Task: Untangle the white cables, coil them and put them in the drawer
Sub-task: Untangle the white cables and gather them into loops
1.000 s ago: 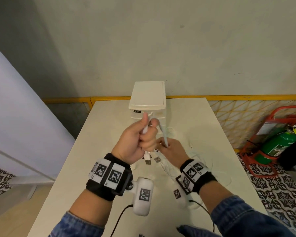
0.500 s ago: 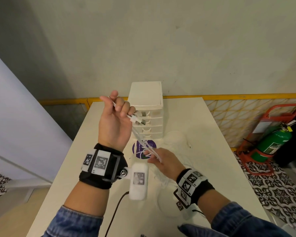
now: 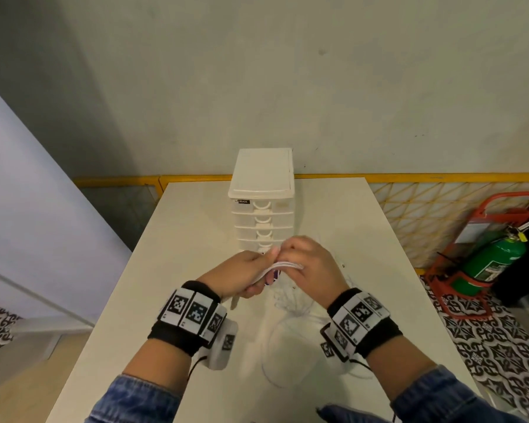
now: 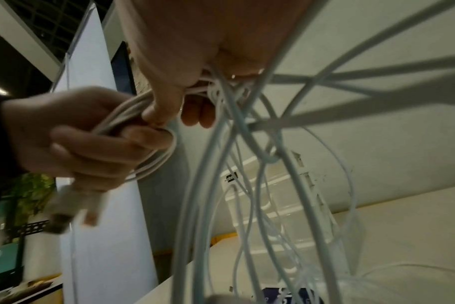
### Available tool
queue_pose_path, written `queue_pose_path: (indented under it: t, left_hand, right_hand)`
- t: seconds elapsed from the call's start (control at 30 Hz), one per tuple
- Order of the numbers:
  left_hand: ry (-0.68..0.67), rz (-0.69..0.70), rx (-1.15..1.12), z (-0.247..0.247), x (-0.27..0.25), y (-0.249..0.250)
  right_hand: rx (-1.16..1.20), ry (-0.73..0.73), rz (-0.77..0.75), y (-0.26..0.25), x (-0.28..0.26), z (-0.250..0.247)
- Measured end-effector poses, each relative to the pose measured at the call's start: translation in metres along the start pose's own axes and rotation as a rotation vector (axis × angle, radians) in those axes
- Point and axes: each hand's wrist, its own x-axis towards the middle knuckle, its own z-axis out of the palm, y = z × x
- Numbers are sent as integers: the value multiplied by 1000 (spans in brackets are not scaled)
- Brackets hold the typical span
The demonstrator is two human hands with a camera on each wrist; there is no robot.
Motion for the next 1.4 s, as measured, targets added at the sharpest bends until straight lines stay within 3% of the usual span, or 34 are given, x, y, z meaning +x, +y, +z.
queue_pose_path:
  t: [0.07,0.1,0.17,0.23,0.37,0.5,0.73,0.87,1.0,1.17,1.23,1.3,1.37,1.4]
  left_hand:
    - [-44,36,-65,5,-2,4]
    - [4,64,-9,5,-2,5]
    - [187,93,39,1,0,4]
    - [351,89,-72,-8,2,-2]
    - [383,115,-315,-16,-1,-8]
    - [454,48,-369,-15,3,-11]
    - [362,-22,-177,-9,5,-20]
    - [431,-66,-280,-6,8,-25]
    - [677,-94,-253,-23,0,-34]
    - [950,-148,-406,-44,-8,-46]
    - [958,-135,-406,-43,-8,-46]
    - [879,-109,-356,-38,-6,-43]
    - [765,-67,-291,-29,-2,-38]
    - [714,-52,-255,-24,0,-35]
  right_hand:
    - [26,89,150,3,1,-4]
    - [37,100,215,4,0,-6]
    - [102,-8,299,6,-5,-9]
    - [207,-177,387,8,-14,-10]
    - [257,-258,465,17,-33,-4]
    - [268,-169,469,20,-36,-3]
    - [229,89,386,20,-31,-1]
    - [231,215,428,15,-22,-11]
    - [156,345,738,35,-28,-31]
    - [-69,252,1034,75,-62,-35]
    - [-107,125,1143,85,-74,-32]
    - [-157,-42,1230,88,-78,-31]
    - [-278,-58,1135,81,-72,-29]
    - [-305,36,973,73,-65,-27]
